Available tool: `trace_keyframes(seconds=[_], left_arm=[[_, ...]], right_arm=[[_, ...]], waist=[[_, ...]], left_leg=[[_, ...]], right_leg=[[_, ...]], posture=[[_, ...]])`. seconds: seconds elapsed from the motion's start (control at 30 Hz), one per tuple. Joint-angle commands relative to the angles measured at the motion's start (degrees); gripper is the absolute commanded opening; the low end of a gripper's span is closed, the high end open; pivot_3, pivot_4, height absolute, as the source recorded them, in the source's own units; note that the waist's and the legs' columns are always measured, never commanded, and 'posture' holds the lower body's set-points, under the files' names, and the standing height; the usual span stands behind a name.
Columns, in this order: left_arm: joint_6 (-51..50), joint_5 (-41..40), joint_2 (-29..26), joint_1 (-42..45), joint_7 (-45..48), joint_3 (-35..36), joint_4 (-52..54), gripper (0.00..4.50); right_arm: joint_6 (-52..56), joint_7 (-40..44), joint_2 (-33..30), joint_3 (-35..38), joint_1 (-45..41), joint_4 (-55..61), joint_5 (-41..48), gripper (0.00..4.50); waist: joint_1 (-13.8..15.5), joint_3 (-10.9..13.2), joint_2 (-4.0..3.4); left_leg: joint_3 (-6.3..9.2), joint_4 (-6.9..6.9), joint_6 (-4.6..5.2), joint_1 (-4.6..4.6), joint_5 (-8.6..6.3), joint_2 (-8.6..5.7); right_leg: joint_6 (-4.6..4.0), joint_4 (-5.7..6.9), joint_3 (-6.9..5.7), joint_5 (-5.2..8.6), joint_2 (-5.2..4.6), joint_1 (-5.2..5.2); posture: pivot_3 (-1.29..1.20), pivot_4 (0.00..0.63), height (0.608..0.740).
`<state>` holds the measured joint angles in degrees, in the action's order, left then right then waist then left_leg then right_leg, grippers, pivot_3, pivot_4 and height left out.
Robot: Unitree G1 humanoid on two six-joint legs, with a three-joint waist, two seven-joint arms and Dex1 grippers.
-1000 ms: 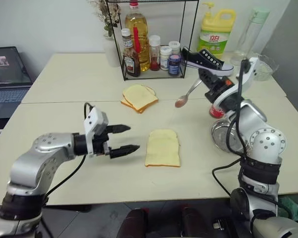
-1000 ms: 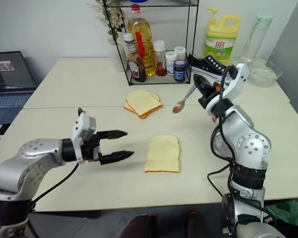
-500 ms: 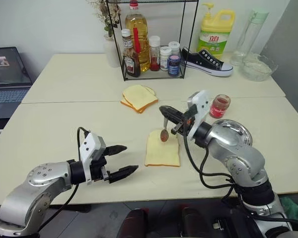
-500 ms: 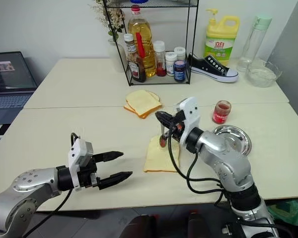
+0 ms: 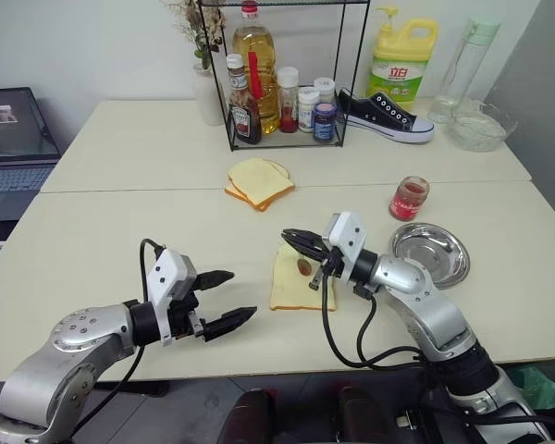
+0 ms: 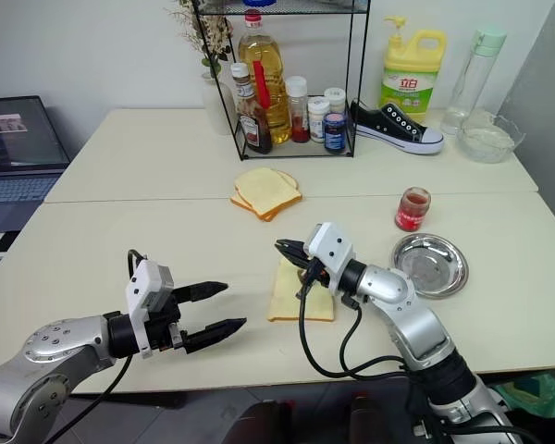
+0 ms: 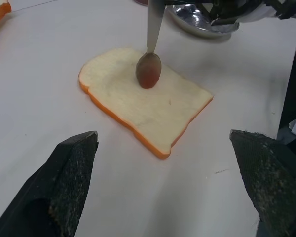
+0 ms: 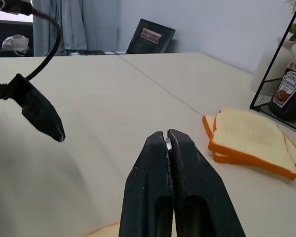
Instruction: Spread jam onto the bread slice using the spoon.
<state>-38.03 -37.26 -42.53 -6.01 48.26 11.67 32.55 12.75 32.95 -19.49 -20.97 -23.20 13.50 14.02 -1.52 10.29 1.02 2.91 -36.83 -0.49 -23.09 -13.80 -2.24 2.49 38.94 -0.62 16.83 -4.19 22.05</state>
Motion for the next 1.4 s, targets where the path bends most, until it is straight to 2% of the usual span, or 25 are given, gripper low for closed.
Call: trace_keyframes(seconds=[0.03,0.23,0.6,0.83,1.4], left_arm=[[0.78,-1.10,-0.20,0.37,-0.24,0.68,2.50,4.50],[0.30,-1.65,0.14,0.72,-1.12,0.09,3.09,4.50],[0.60,-1.45,-0.14,1.76,-1.34,0.02,2.11,4.50],[0.59,-1.53,-0.14,2.39,-1.29,0.10,1.77,4.50],[0.67,-1.31,-0.39,4.96,-0.32,-0.92,0.00,4.50]], right_arm=[[-1.79,1.94,0.51,1.20,-0.03,3.11,-0.01,0.02],[-1.37,4.44,0.82,1.11,1.20,4.03,1.30,0.02],[-10.97,5.75,0.78,0.49,0.08,-4.20,-6.72,0.02],[-16.76,6.08,0.27,0.46,-0.63,-5.32,-10.71,0.02],[-13.10,8.03,-0.61,2.71,-1.10,1.42,-8.37,0.02]], waist=[[0.00,0.00,0.00],[0.01,0.00,0.00],[0.07,-0.01,0.02],[0.13,-0.01,0.02],[0.10,-0.01,0.02]], left_leg=[[0.00,0.00,0.00,0.00,0.00,0.00],[0.01,0.00,-0.01,0.00,0.00,0.00],[0.00,0.00,-0.02,0.05,0.00,0.00],[0.00,-0.02,-0.03,0.07,0.00,-0.01],[0.01,-0.02,-0.03,0.07,0.01,-0.01]], right_leg=[[0.00,0.00,0.00,0.00,0.00,0.00],[0.00,0.00,0.00,0.00,-0.01,-0.01],[0.00,0.00,-0.01,0.00,0.00,-0.05],[0.00,0.00,-0.02,0.00,0.03,-0.07],[0.00,0.01,-0.01,0.00,0.03,-0.07]], posture=[[0.00,0.150,0.740],[0.00,0.150,0.740],[0.00,0.150,0.740],[0.00,0.150,0.740],[0.00,0.150,0.740]])
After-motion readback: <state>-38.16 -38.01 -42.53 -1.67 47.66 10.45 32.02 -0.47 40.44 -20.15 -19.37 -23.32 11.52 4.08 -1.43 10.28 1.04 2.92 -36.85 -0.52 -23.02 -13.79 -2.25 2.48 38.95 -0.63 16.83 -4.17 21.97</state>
